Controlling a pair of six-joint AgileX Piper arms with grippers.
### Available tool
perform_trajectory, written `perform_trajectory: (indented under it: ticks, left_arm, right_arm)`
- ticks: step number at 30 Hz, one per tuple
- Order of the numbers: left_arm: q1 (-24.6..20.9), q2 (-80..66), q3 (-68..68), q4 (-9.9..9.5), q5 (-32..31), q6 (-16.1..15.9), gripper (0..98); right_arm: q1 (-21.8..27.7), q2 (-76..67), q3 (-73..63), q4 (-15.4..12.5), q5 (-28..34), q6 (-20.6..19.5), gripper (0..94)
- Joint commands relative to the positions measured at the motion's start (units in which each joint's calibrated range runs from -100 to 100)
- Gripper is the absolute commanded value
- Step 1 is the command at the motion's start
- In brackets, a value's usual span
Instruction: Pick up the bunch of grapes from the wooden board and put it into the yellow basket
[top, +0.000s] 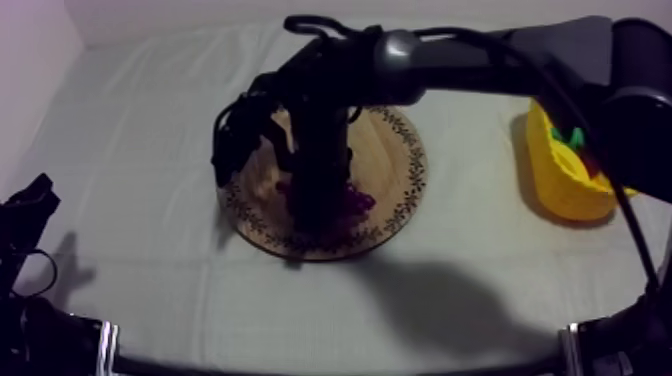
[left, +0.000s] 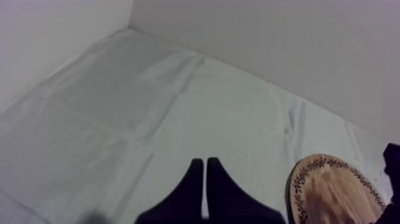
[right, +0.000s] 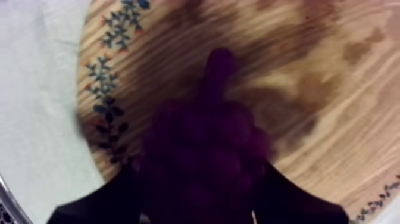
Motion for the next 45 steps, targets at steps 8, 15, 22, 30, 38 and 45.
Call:
perform_trajectory:
  ticks: [8, 15, 22, 30, 38, 45]
  left_arm:
    - [0.02, 0.03, 0.04, -0.04, 0.03, -0.04, 0.0]
    - [0.02, 0.03, 0.04, -0.04, 0.03, -0.06, 0.0]
    - [0.02, 0.03, 0.04, -0.04, 0.03, -0.06, 0.0]
    - [0.02, 0.03, 0.04, -0.04, 0.03, -0.06, 0.0]
    - [0.02, 0.03, 0.04, -0.04, 0.03, -0.06, 0.0]
    - [0.02, 0.03, 0.04, -0.04, 0.03, -0.06, 0.0]
  right_arm:
    - [0.24, -12.41, -3.49, 0.66, 6.62, 2.31, 25.0]
    - [1.04, -21.35, -7.99, 0.43, 12.43, 4.03, 27.5]
    - [1.45, -26.87, -6.62, 1.31, 14.65, 3.33, 27.9]
    - [6.99, -30.89, 2.61, 2.49, 14.34, -1.16, 27.5]
    - [18.23, -35.78, 11.33, 2.49, 14.33, -5.03, 27.2]
    - [29.50, -39.47, 19.50, 2.93, 13.60, -5.27, 27.8]
